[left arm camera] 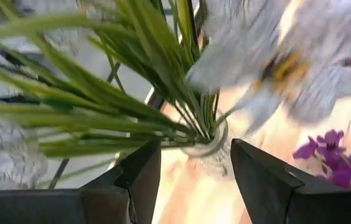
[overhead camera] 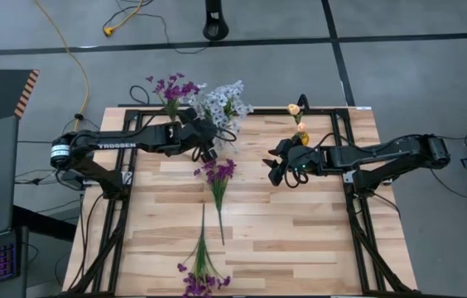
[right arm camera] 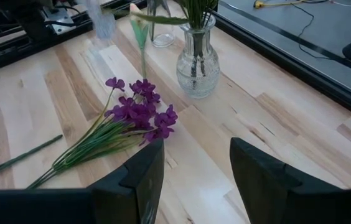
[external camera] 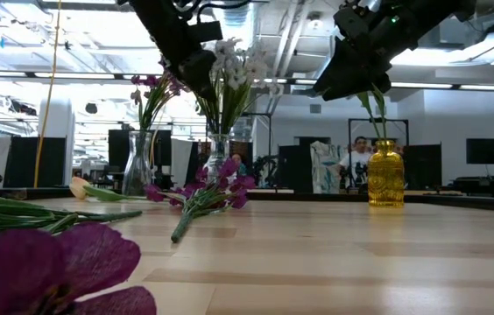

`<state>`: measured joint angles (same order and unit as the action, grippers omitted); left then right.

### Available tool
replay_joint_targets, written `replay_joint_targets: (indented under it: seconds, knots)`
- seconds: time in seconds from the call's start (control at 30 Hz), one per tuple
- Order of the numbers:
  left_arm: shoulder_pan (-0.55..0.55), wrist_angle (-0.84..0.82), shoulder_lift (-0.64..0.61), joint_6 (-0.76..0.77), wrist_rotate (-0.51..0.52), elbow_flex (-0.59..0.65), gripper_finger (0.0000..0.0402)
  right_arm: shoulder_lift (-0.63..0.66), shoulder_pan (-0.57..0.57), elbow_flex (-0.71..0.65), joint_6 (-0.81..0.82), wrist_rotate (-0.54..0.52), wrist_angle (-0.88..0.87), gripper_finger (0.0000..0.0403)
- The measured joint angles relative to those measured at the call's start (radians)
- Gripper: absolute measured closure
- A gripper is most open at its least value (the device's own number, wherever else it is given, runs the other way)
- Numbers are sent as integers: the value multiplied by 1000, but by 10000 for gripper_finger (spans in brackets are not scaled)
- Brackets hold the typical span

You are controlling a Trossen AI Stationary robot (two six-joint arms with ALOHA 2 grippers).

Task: Sort flowers into vase by color
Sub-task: Put the left white flowers into the right transparent vase, then put the top violet flowers into the left transparent vase

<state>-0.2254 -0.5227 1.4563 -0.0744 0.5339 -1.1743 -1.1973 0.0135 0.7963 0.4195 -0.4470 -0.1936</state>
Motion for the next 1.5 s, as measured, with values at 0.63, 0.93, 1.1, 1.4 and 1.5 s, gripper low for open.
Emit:
replay_joint_targets:
  seconds: [0.63, 0.93, 1.1, 1.4, 1.5]
  knots:
    - [35, -472, 0, 241, -111, -65, 219, 0, 0, 0, 0, 1, -12, 194]
    - [88, -668, -11, 413, -126, -42, 219, 0, 0, 0, 0, 1, -16, 194]
    - [133, -565, -82, 510, -259, 77, 219, 0, 0, 0, 0, 1, -20, 194]
    - [215, -158, -175, 870, -400, 308, 219, 0, 0, 0, 0, 1, -27, 194]
    - [240, -39, -162, 976, -429, 359, 219, 0, 0, 0, 0, 1, -32, 194]
